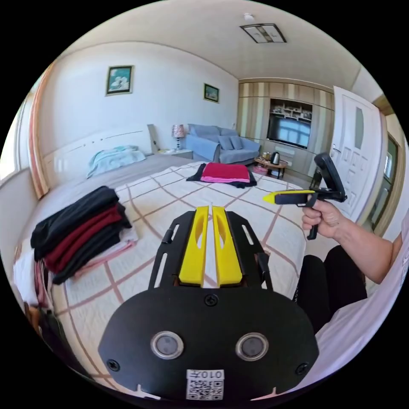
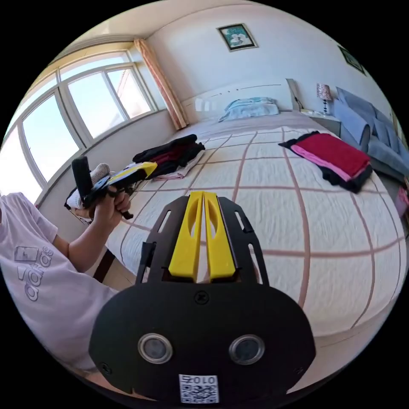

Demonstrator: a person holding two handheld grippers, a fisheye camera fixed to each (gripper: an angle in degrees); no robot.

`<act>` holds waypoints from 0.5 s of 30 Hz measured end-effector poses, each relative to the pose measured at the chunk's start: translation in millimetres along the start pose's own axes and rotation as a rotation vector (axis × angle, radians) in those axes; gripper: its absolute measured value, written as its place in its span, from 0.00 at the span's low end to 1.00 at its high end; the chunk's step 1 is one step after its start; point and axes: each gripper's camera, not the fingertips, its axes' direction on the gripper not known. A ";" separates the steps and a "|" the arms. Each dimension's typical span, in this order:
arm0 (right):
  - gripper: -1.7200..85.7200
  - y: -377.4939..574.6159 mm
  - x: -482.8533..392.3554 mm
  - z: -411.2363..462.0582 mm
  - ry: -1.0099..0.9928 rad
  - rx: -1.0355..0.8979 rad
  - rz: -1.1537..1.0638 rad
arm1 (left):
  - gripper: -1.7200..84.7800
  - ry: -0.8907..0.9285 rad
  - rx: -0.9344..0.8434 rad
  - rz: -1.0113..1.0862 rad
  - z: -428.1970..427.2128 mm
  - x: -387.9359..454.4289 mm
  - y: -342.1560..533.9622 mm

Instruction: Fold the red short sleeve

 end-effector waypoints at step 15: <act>0.05 168.1 35.5 -150.3 -0.011 0.265 0.034 | 0.11 0.116 -0.288 0.365 427.9 230.5 -226.6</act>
